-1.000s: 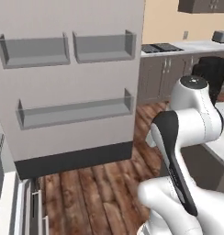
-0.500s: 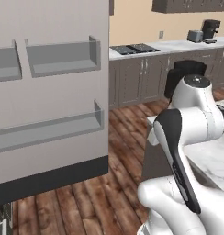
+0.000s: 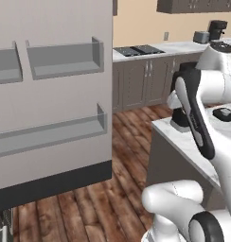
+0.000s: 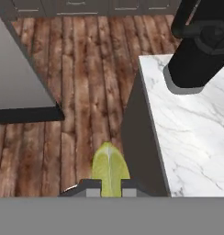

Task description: Grab the garlic and lemon wedge from the fridge, place them in the blender, close the lid, and turn on the blender to create a marinade.

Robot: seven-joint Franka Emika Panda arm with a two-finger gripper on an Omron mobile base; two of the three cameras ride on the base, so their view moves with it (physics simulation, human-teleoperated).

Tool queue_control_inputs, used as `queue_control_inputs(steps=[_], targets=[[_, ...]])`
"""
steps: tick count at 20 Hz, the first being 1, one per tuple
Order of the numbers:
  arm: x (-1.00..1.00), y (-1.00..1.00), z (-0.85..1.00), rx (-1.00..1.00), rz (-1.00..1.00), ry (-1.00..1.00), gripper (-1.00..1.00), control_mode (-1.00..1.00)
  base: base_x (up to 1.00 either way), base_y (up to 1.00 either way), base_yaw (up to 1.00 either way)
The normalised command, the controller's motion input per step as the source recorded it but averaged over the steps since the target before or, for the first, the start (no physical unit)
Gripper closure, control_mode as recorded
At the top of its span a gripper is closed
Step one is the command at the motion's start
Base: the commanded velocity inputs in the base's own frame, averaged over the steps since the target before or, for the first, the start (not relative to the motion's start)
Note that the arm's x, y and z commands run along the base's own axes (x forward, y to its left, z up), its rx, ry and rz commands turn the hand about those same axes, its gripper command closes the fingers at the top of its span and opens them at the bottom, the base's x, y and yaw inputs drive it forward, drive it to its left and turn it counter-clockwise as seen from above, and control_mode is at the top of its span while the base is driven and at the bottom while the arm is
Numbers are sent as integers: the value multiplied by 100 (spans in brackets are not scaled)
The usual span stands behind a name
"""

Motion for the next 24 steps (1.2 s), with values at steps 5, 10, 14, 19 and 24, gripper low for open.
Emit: queue_control_inputs(steps=[5,10,14,19,24], targets=[[66,-45,43,5,-24,-23,100,-100,0,0,0],[48,-43,63,0,-23,-24,100,-100,0,0,0],[37,-51,55,0,-22,-27,100,-100,0,0,0],[40,-53,36,1,-12,-35,100,-100,0,0,0],[67,-49,11,5,-4,-15,100,-100,0,0,0]])
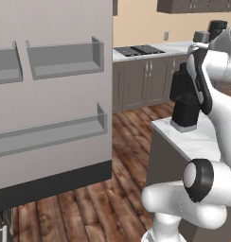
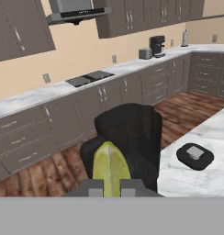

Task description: Grab the garlic and lemon wedge from the fridge, place them in the blender, close the lid, and turn on the blender to create a marinade.

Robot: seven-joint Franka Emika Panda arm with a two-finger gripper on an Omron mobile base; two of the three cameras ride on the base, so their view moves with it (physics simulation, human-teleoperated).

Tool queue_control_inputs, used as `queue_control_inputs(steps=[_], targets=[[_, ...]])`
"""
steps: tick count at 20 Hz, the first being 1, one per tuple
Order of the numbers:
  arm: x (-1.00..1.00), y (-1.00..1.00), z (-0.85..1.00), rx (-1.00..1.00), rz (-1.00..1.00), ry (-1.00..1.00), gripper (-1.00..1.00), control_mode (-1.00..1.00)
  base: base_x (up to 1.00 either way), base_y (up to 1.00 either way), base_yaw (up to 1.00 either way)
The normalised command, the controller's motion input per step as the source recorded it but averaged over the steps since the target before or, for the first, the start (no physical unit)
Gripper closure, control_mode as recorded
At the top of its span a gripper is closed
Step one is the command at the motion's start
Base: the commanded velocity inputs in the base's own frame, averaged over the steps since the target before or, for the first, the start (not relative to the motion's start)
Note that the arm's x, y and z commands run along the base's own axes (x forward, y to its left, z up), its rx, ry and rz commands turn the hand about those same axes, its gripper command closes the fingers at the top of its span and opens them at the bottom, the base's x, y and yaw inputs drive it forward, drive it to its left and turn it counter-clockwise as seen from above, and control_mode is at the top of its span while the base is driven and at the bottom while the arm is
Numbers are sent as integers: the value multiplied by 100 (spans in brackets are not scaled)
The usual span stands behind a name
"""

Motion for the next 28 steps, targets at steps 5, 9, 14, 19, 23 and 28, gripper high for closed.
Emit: queue_control_inputs(steps=[5,9,14,19,23,28], targets=[[89,-61,0,5,0,6,100,-100,0,0,0],[71,-54,-4,1,0,6,100,-100,0,0,0],[60,-23,-21,0,0,7,100,-100,0,0,0],[53,-2,-41,0,0,7,100,-100,0,0,0],[19,-5,-40,0,0,0,100,-100,0,0,0],[9,-7,-40,0,0,0,100,-100,0,0,0]])
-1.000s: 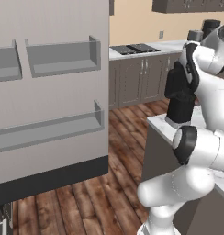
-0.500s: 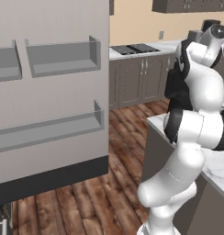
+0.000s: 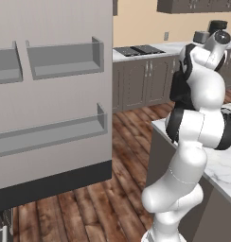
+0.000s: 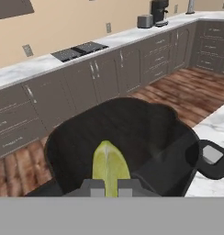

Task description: Grab the garlic and lemon wedge from the fridge, place them in the blender, close the lid, and turn on the blender to create a marinade.

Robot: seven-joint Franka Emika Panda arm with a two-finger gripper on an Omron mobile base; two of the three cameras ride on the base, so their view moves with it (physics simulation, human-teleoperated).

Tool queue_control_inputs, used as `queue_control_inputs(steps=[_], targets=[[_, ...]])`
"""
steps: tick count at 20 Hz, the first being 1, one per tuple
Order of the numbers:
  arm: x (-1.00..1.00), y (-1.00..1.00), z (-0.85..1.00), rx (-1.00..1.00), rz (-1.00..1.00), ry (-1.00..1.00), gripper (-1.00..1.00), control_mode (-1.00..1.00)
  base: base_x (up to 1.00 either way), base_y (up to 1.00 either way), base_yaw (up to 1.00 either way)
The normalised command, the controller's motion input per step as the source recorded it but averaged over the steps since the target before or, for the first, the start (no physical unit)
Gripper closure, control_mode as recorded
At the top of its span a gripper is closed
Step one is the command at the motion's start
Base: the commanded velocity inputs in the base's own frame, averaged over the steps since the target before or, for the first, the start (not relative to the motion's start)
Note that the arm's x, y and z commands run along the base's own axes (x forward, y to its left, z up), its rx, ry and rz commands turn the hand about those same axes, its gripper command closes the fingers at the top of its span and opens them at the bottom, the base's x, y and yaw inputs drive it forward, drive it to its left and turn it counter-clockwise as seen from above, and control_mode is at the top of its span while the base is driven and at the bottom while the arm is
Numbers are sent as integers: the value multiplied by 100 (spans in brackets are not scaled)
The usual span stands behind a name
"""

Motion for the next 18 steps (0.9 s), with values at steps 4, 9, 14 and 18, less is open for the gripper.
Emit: queue_control_inputs(steps=[4,9,14,18], targets=[[3,-1,-43,0,0,0,100,-100,0,0,0],[40,0,-16,0,0,1,100,-100,0,0,0],[62,-25,-8,0,1,1,100,-100,0,0,0],[22,-58,-26,0,9,0,100,-100,0,0,0]])
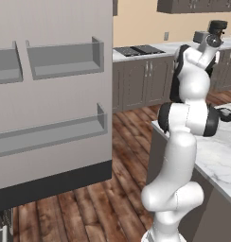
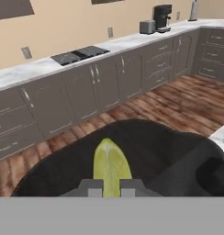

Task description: Grab the garlic and lemon wedge from the fridge, place them in the blender, close the lid, and turn on the blender to create a marinade.

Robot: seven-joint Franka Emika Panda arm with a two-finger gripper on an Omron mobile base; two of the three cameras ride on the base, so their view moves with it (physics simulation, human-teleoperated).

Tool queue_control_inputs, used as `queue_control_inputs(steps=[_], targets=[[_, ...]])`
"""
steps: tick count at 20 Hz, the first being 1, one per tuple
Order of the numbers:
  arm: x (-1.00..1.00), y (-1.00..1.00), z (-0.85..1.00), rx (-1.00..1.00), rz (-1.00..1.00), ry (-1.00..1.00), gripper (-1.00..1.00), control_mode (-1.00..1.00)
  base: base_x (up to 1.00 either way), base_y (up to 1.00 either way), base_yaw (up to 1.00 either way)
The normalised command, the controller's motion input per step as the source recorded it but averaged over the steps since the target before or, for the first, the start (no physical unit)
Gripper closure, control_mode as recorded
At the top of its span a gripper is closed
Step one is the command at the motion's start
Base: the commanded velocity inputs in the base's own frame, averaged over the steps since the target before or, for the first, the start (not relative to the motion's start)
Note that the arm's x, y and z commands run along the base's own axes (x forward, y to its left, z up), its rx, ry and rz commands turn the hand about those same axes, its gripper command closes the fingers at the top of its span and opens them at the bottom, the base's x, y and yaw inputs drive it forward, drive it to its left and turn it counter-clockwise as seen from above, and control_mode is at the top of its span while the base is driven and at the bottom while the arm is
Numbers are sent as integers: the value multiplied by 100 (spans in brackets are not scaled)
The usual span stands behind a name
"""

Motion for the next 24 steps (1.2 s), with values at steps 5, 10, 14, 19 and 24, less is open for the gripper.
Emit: queue_control_inputs(steps=[5,10,14,19,24], targets=[[0,-24,-45,0,4,3,100,-100,0,0,0],[1,5,-60,-2,0,11,-100,-100,0,0,0],[0,0,-18,0,0,1,-100,-100,0,0,0],[-9,2,2,0,0,-2,-100,-100,0,0,0],[-90,40,48,0,0,-15,-100,-100,0,0,0]])
